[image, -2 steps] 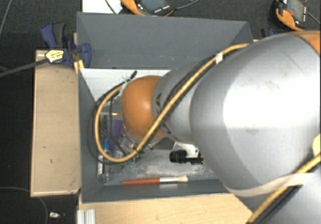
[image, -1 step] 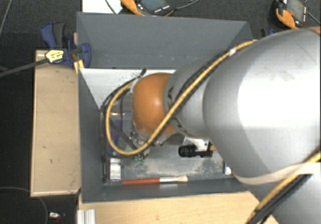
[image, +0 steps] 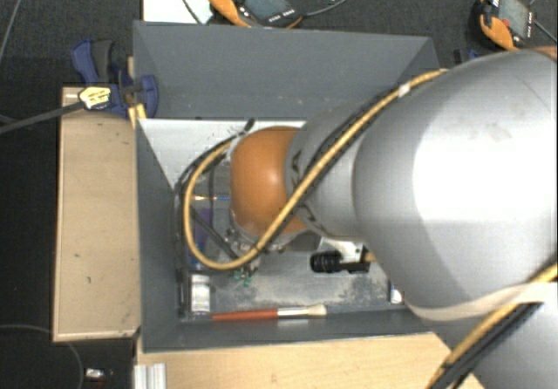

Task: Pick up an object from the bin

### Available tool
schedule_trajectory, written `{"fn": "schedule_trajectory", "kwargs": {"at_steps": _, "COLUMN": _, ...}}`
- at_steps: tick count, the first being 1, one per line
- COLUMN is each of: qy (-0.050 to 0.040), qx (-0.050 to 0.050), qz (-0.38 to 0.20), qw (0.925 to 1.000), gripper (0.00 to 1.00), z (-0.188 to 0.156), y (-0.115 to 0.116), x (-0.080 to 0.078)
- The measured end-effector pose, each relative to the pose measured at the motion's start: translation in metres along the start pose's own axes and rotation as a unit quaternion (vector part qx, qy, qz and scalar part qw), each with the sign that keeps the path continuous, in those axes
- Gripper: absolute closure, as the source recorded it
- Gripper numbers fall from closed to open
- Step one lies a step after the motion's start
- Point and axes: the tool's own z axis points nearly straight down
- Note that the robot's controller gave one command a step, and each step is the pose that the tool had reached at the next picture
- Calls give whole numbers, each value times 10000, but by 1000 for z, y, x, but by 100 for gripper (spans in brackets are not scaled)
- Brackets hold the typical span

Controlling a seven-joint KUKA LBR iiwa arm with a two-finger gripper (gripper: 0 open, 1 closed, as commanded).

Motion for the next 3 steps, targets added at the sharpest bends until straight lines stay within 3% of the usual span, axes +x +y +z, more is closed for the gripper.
{"fn": "schedule_trajectory", "kwargs": {"at_steps": 1, "qy": -10, "qx": -9, "qz": 11, "qw": 10000, "gripper": 100, "z": -3, "y": 0, "x": 0}}
{"fn": "schedule_trajectory", "kwargs": {"at_steps": 3, "qy": -11, "qx": -11, "qz": 3, "qw": 10000, "gripper": 100, "z": -59, "y": 0, "x": -1}}
